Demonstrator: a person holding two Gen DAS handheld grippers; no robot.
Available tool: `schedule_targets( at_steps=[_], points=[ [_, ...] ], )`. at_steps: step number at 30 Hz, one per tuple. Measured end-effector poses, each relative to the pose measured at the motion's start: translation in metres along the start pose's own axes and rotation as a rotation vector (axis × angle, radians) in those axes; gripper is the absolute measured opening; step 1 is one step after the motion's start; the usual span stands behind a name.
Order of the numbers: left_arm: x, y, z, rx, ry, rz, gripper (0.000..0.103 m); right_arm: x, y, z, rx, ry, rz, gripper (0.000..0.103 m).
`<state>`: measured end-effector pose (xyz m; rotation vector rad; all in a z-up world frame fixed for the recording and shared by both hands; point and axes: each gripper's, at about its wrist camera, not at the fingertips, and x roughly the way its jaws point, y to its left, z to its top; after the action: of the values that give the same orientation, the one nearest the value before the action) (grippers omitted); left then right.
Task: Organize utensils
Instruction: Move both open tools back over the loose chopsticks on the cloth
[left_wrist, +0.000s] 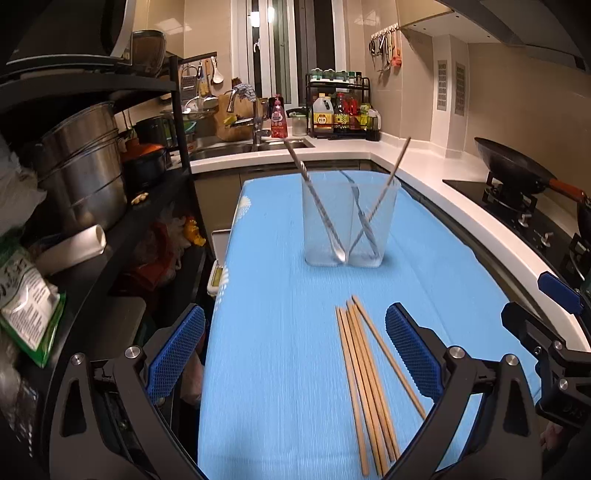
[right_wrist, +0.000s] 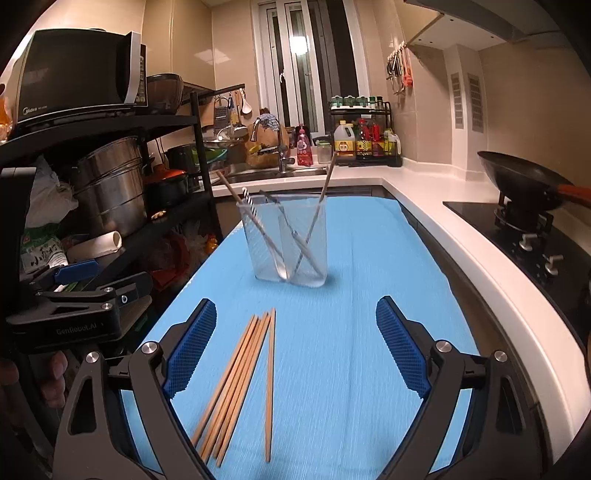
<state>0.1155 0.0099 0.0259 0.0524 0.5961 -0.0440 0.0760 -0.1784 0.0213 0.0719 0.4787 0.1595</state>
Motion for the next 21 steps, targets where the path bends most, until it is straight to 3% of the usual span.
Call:
schedule_targets(
  at_steps=[10, 21],
  points=[
    [-0.002, -0.012, -0.064, 0.009, 0.064, 0.004, 0.095, -0.010, 0.003, -0.059, 0.012, 0.069, -0.016, 0.087],
    [0.006, -0.012, -0.105, -0.019, 0.126, 0.012, 0.095, -0.004, 0.005, -0.094, 0.012, 0.131, -0.031, 0.087]
  ],
)
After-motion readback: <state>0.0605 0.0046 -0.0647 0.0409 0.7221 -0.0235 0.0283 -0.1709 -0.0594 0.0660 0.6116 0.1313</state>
